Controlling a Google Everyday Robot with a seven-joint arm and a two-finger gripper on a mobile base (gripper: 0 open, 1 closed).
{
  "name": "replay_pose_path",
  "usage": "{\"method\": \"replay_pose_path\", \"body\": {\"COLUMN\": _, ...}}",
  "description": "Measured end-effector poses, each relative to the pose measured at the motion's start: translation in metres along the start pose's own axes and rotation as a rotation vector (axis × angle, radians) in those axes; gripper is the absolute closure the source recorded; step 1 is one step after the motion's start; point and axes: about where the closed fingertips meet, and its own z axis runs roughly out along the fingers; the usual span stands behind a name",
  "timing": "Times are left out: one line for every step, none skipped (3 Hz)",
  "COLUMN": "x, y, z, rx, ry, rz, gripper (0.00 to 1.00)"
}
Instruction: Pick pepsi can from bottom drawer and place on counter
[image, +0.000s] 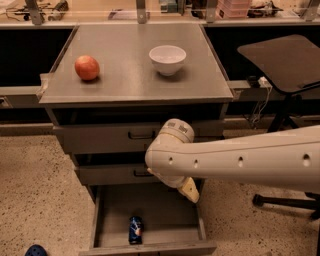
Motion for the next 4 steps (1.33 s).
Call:
{"method": "replay_pose_path", "body": {"x": -0.051, "y": -0.025, "z": 0.055, "rx": 0.025, "ry": -0.203, "rz": -0.184, "gripper": 0.00}}
{"method": "replay_pose_path", "body": {"x": -0.080, "y": -0.013, "z": 0.080, "rx": 0.125, "ry": -0.298, "rz": -0.339, "gripper": 0.00}}
{"method": "replay_pose_path", "body": {"x": -0.080, "y": -0.013, "z": 0.079, "rx": 0.125, "ry": -0.293, "rz": -0.377, "gripper": 0.00}}
{"method": "replay_pose_path", "body": {"x": -0.081, "y": -0.037, "z": 0.098, "rx": 0.146, "ry": -0.281, "rz": -0.437, "gripper": 0.00}}
